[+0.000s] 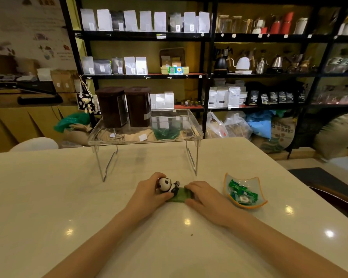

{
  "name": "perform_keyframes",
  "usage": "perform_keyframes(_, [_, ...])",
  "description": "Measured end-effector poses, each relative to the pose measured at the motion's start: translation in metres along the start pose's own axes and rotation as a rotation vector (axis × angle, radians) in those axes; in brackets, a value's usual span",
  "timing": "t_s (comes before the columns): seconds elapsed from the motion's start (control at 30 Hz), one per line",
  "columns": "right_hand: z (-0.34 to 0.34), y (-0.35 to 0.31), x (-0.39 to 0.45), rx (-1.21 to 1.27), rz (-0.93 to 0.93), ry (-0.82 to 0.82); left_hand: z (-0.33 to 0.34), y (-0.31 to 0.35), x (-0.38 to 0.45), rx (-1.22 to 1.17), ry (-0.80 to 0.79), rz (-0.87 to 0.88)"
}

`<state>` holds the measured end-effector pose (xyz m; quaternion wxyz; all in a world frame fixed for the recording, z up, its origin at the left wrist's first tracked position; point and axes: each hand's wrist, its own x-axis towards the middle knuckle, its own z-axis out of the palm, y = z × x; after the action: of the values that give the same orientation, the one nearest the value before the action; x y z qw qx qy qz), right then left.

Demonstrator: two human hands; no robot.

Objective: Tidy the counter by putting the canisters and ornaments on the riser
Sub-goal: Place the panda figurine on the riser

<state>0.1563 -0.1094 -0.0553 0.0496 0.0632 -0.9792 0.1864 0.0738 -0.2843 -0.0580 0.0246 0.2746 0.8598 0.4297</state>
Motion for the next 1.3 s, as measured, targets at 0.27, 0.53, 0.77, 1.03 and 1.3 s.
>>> perform_keyframes(0.27, [-0.018, -0.002, 0.004, -0.005, 0.004, -0.132, -0.012, 0.014, 0.003, 0.075, -0.02, -0.012])
perform_keyframes(0.53, [-0.09, -0.02, 0.006, 0.04, -0.074, -0.107, -0.055, 0.063, 0.003, 0.092, 0.047, 0.064])
perform_keyframes(0.77, [-0.151, -0.031, 0.032, 0.026, -0.127, 0.029, -0.092, 0.108, 0.027, 0.017, 0.199, 0.19])
perform_keyframes(1.03, [-0.185, -0.018, 0.088, 0.021, -0.095, 0.182, -0.106, 0.129, 0.096, -0.052, 0.336, 0.289])
perform_keyframes(1.3, [-0.182, 0.023, 0.151, -0.012, -0.047, 0.238, -0.085, 0.115, 0.165, -0.09, 0.411, 0.233])
